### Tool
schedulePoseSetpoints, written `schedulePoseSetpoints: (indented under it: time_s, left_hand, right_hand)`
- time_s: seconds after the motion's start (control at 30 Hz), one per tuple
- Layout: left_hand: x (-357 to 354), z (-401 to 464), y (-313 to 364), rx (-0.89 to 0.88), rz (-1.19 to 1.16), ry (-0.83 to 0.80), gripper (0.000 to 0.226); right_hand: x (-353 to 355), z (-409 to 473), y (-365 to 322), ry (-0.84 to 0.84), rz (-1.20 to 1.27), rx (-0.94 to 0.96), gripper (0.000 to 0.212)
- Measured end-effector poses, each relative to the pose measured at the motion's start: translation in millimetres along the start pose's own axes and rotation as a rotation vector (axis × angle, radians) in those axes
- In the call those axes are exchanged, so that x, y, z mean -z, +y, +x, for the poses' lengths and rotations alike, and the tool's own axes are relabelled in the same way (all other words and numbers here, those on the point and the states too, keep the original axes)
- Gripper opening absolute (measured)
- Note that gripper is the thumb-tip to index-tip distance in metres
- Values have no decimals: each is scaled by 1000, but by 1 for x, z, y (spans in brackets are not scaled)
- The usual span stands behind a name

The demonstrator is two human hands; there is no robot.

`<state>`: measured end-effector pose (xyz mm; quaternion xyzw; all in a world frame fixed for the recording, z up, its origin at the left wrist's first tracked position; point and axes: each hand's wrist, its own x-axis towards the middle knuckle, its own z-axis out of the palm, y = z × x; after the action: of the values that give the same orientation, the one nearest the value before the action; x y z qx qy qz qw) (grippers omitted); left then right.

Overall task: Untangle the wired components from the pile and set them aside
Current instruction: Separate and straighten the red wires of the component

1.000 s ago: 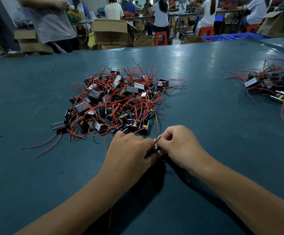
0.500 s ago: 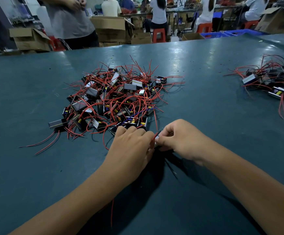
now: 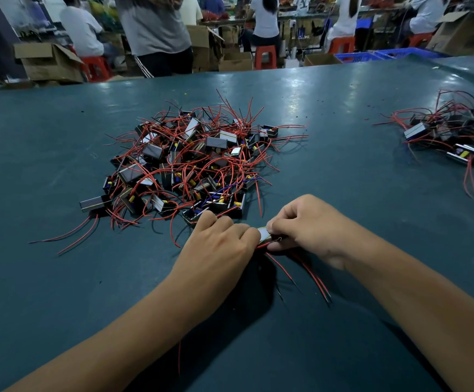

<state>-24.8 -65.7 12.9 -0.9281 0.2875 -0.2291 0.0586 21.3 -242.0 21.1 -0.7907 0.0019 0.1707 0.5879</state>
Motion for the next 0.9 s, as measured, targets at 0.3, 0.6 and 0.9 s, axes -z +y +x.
schedulePoseSetpoints:
  time_s: [0.3, 0.6, 0.9]
  left_hand:
    - [-1, 0, 1, -18, 40, -25, 24]
    - [-2, 1, 3, -42, 58, -18, 25]
    - [-5, 2, -3, 101, -229, 37, 16]
  right_hand:
    - [8, 4, 1, -9, -292, 66, 20]
    - [20, -3, -3, -90, -498, 171, 11]
    - [19, -2, -2, -176, -750, 482, 20]
